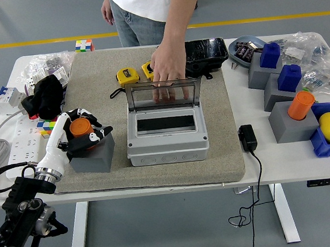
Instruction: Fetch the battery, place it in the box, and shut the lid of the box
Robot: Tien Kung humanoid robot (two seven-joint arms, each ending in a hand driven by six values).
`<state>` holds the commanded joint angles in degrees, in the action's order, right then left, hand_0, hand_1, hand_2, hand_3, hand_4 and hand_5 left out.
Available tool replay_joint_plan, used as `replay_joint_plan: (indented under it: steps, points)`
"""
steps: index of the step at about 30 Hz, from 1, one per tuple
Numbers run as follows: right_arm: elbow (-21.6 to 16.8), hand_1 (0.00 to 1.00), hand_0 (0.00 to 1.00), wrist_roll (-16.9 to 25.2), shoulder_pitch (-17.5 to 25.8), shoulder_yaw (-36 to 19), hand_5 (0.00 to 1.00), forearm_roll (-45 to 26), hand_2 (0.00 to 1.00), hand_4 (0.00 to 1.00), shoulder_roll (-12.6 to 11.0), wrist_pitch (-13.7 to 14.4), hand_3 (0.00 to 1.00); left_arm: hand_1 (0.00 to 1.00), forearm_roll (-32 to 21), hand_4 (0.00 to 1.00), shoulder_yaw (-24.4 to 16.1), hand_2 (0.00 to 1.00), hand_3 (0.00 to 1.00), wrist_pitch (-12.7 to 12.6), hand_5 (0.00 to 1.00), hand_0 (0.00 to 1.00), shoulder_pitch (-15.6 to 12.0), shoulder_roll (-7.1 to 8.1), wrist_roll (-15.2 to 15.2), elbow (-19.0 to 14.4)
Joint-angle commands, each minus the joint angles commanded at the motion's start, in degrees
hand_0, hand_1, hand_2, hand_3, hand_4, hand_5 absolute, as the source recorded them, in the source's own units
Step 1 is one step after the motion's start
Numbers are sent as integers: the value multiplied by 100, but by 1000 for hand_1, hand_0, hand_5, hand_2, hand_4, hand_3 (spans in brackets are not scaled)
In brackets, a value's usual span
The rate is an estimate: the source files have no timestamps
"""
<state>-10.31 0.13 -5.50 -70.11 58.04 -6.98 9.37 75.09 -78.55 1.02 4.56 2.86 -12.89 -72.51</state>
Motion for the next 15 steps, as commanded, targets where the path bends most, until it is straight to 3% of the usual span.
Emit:
replay_joint_plan:
  steps: [1,2,7,8,13,14,15]
  points:
    - [0,747,791,-1,1,9,998,-6,748,998,-1,-1,796,338,1,998,2,296,272,-12,2,278,0,-1,0,-2]
    - [0,747,791,-1,3,13,998,-10,748,998,-2,-1,797,225,5,998,3,230,230,-20,2,227,-1,0,2,-3]
    - [0,747,791,-2,13,20,998,-13,748,998,-1,-1,797,225,-1,998,21,230,230,-54,2,227,-11,2,1,5]
    - [0,747,791,-2,13,22,998,-16,748,998,-1,-1,797,146,-7,998,26,179,191,-67,2,183,-13,1,-1,7]
    - [0,747,791,-5,10,38,998,-30,748,998,-8,2,797,146,-43,998,68,179,191,-201,2,183,-15,5,-37,19]
    - [0,746,790,-4,11,44,998,-34,748,998,-10,3,796,73,-53,998,74,127,116,-228,2,132,-15,5,-46,20]
    - [0,746,790,-6,11,43,998,-32,748,998,-12,3,796,73,-63,998,79,127,116,-252,2,132,-15,7,-53,21]
